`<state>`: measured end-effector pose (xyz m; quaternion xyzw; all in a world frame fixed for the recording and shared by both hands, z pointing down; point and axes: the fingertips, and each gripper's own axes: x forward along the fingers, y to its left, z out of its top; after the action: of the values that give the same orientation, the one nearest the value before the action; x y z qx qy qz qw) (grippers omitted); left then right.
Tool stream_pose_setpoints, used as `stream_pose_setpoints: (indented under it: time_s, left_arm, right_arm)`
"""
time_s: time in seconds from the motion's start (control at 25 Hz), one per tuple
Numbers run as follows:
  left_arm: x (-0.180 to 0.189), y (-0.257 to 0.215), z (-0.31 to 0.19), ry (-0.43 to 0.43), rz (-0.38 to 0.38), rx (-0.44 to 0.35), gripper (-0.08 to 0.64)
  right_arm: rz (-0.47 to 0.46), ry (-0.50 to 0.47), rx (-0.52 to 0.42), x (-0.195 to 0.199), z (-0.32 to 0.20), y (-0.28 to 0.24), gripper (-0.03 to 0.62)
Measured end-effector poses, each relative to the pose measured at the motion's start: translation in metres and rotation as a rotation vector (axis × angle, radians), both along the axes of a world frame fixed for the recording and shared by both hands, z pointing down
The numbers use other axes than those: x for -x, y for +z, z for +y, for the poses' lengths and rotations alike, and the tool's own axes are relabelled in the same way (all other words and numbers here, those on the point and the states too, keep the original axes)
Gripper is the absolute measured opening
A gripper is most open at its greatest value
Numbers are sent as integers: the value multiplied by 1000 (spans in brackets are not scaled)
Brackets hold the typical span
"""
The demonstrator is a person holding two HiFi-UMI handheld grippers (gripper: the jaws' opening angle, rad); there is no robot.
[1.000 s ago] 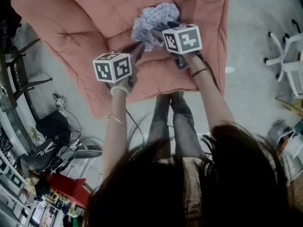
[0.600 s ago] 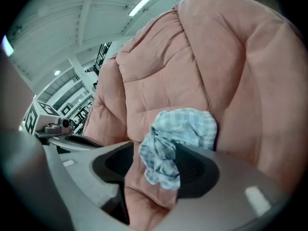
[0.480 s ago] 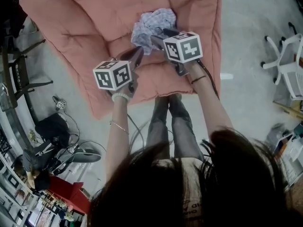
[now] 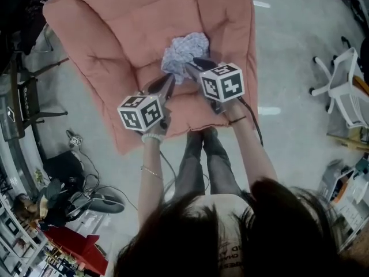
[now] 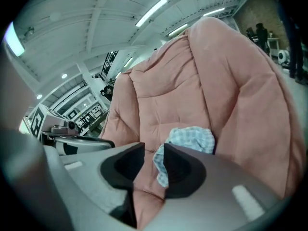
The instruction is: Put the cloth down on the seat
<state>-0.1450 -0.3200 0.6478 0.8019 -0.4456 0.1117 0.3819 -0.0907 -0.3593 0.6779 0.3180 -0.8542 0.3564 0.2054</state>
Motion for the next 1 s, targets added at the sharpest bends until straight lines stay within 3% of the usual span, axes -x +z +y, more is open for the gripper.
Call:
stream_pose_setpoints:
  time_s: [1.0]
  left_arm:
    - [-28, -156, 19, -9, 32, -238, -2]
  right_arm:
    - [-179, 98, -146, -10, 35, -164, 26]
